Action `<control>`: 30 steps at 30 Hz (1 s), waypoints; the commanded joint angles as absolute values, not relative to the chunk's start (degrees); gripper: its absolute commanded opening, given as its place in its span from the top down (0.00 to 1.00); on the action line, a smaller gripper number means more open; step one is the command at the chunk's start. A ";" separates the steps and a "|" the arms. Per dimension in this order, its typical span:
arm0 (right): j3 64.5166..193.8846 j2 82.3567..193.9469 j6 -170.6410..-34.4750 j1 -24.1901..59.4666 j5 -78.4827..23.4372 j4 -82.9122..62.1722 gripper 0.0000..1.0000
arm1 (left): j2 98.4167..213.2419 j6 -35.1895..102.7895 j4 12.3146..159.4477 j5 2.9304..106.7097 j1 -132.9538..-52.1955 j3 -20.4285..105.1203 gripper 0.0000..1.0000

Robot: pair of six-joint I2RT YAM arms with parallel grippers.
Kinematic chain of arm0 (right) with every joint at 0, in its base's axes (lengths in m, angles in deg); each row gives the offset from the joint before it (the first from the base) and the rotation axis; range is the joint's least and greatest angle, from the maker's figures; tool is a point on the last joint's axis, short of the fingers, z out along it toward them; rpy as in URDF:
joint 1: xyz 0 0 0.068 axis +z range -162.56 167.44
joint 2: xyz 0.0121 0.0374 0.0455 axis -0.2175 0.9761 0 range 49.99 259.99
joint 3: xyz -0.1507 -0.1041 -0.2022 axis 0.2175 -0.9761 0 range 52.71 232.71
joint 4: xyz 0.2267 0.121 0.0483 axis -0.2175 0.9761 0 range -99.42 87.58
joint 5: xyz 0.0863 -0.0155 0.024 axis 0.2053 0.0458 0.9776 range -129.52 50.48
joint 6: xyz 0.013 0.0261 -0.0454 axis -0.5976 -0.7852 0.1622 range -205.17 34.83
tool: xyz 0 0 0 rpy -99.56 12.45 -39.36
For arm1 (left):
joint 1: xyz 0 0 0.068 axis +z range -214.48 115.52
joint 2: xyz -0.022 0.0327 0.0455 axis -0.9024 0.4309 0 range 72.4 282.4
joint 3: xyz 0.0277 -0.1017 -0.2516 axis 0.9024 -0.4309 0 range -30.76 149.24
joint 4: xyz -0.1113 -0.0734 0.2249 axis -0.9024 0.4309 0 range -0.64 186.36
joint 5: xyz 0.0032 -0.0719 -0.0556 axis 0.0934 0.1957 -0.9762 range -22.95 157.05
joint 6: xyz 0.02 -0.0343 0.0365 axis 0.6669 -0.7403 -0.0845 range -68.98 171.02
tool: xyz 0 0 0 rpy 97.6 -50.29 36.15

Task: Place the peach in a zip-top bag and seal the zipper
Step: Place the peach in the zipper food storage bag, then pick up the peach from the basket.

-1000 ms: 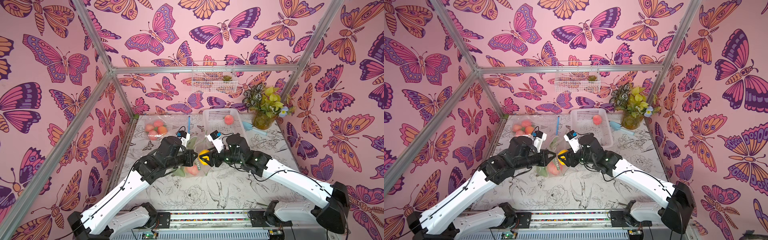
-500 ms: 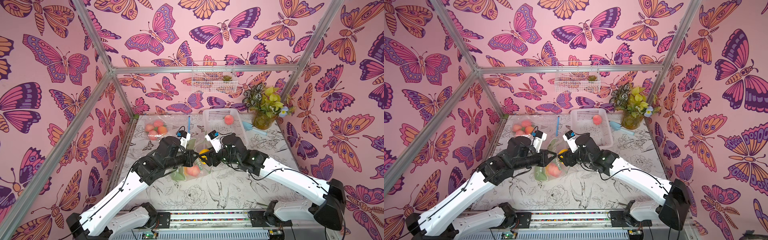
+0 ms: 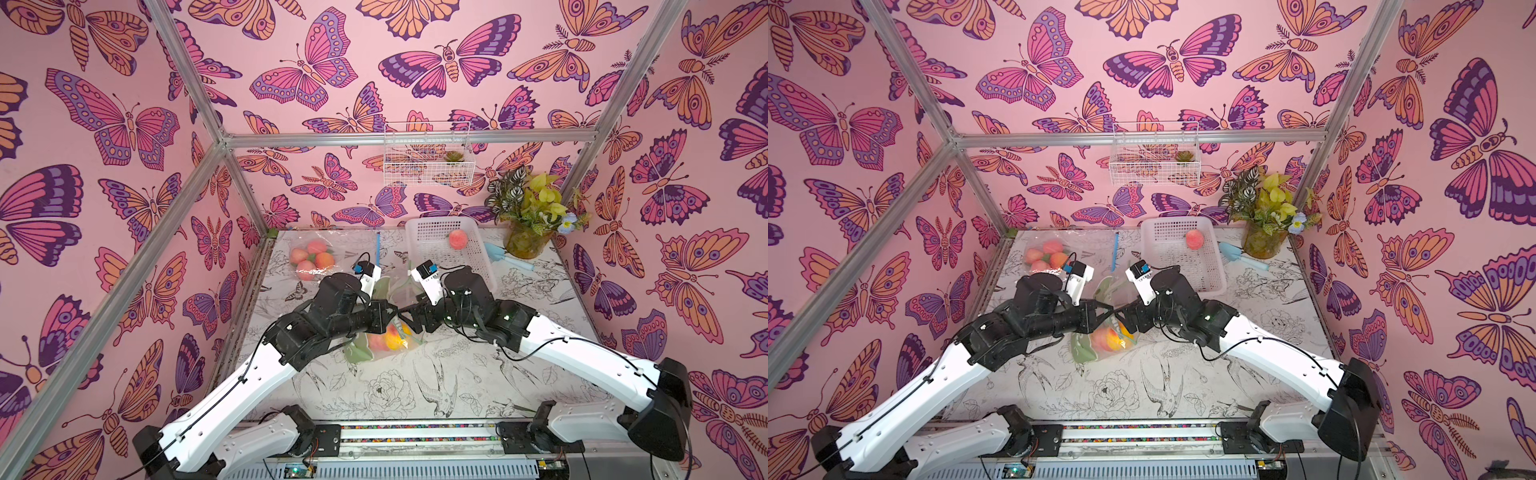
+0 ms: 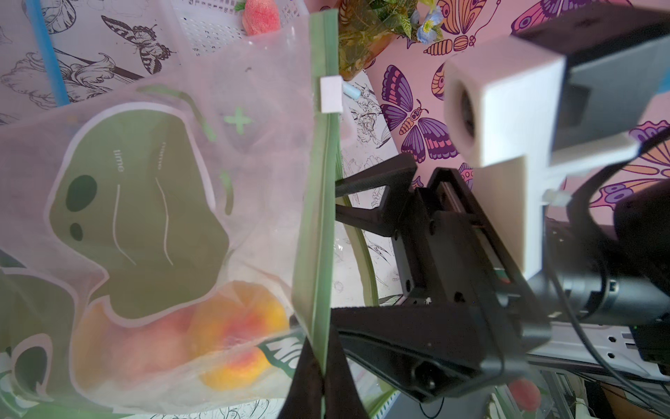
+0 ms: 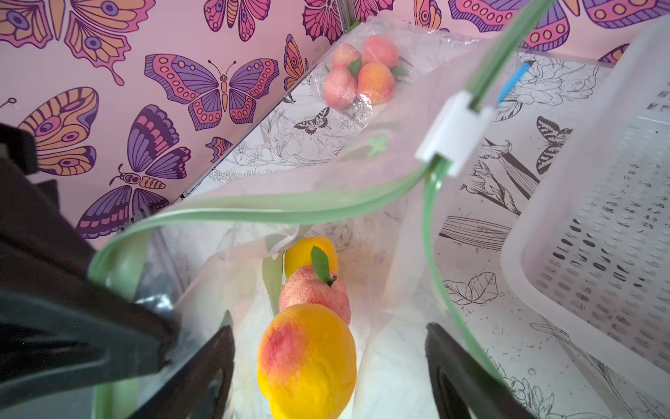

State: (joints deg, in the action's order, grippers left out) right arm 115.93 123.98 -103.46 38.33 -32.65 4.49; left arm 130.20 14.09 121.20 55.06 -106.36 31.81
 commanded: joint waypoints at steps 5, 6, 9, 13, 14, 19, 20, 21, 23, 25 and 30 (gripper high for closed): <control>112.16 117.36 -101.95 38.79 -40.47 0.00 0.17 | 128.32 14.02 120.30 57.10 -105.90 30.15 1.00; 111.47 116.53 -101.95 38.78 -42.39 -0.31 0.17 | 128.22 14.08 120.50 57.29 -105.90 30.15 1.00; 109.58 114.21 -101.87 38.79 -49.31 -0.61 0.17 | 128.04 14.19 120.82 57.47 -105.95 30.24 1.00; 107.91 112.83 -102.41 38.62 -61.88 0.88 0.16 | 127.69 14.23 121.37 57.90 -105.86 30.16 1.00; 107.93 112.88 -102.74 38.36 -64.44 1.69 0.16 | 127.60 14.28 121.45 57.99 -105.88 30.13 1.00; 107.83 114.29 -102.69 33.40 -64.50 3.16 0.16 | 127.25 14.36 121.92 58.17 -105.89 30.14 1.00; 107.86 114.84 -102.52 32.26 -63.85 2.98 0.16 | 127.24 14.45 122.04 58.26 -105.85 30.15 1.00; 107.89 115.48 -102.34 30.72 -62.81 2.82 0.16 | 127.24 14.54 122.31 58.28 -105.90 30.17 1.00; 108.21 117.15 -101.94 27.79 -59.92 2.08 0.17 | 127.03 14.56 122.82 58.42 -105.81 30.24 1.00; 108.92 119.63 -101.23 24.39 -56.19 1.29 0.17 | 126.73 14.60 123.10 58.69 -105.80 30.06 1.00; 113.92 128.13 -98.74 17.93 -49.34 1.79 0.18 | 126.11 14.69 123.52 59.14 -105.79 29.97 1.00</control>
State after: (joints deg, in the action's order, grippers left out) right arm 109.33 124.18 -101.16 20.76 -54.50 1.56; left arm 127.23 14.09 122.44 58.08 -106.10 30.78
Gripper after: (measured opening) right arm 0.826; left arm 0.038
